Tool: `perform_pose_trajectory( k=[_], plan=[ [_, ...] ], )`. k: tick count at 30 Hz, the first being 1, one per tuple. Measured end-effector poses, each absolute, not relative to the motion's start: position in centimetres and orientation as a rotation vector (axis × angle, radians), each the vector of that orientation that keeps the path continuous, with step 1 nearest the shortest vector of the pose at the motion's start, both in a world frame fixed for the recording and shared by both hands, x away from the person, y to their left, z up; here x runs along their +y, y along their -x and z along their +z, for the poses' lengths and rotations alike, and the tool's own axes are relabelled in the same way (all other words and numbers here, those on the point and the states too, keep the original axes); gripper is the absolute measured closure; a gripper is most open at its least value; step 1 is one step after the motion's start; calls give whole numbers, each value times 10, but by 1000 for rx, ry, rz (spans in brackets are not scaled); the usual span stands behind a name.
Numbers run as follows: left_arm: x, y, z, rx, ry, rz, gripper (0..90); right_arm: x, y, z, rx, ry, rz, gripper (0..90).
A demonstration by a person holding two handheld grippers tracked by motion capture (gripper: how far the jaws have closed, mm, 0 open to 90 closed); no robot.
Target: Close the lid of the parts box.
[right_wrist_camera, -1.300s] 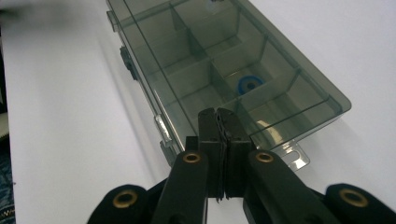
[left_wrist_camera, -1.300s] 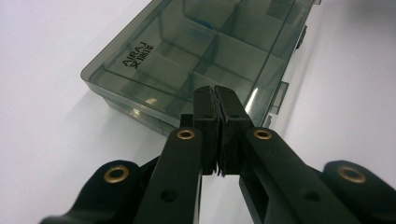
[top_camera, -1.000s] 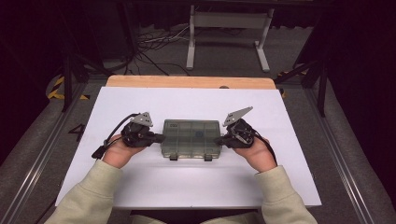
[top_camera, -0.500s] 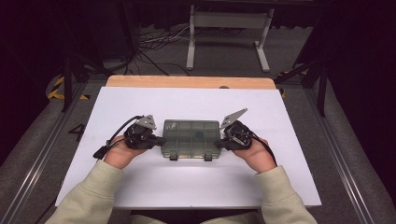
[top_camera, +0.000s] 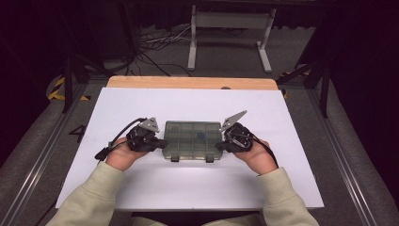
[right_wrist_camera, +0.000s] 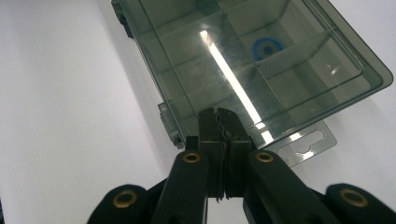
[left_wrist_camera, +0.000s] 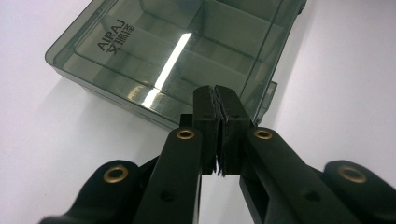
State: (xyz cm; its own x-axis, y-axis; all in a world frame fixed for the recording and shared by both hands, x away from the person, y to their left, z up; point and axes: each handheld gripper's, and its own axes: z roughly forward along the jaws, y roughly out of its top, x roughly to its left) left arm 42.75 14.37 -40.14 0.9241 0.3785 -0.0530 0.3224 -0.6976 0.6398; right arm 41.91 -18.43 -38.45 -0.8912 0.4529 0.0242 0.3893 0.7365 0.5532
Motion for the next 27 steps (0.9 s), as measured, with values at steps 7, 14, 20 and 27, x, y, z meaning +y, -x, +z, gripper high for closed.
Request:
perform_pose_trajectory(
  k=[7, 14, 20, 27],
  plan=[
    [144, -427, -403, 494, -2390, 114, 881, -183, -418, -385, 2818, -670, 848, 893],
    [144, -426, -404, 501, -2380, 117, 890, -183, -417, -385, 2815, -663, 845, 898],
    [139, -425, -407, 491, -2399, 82, 896, -183, -417, -390, 2822, -666, 818, 900],
    [140, -424, -407, 498, -2386, 86, 867, -183, -416, -389, 2810, -660, 817, 857]
  ],
)
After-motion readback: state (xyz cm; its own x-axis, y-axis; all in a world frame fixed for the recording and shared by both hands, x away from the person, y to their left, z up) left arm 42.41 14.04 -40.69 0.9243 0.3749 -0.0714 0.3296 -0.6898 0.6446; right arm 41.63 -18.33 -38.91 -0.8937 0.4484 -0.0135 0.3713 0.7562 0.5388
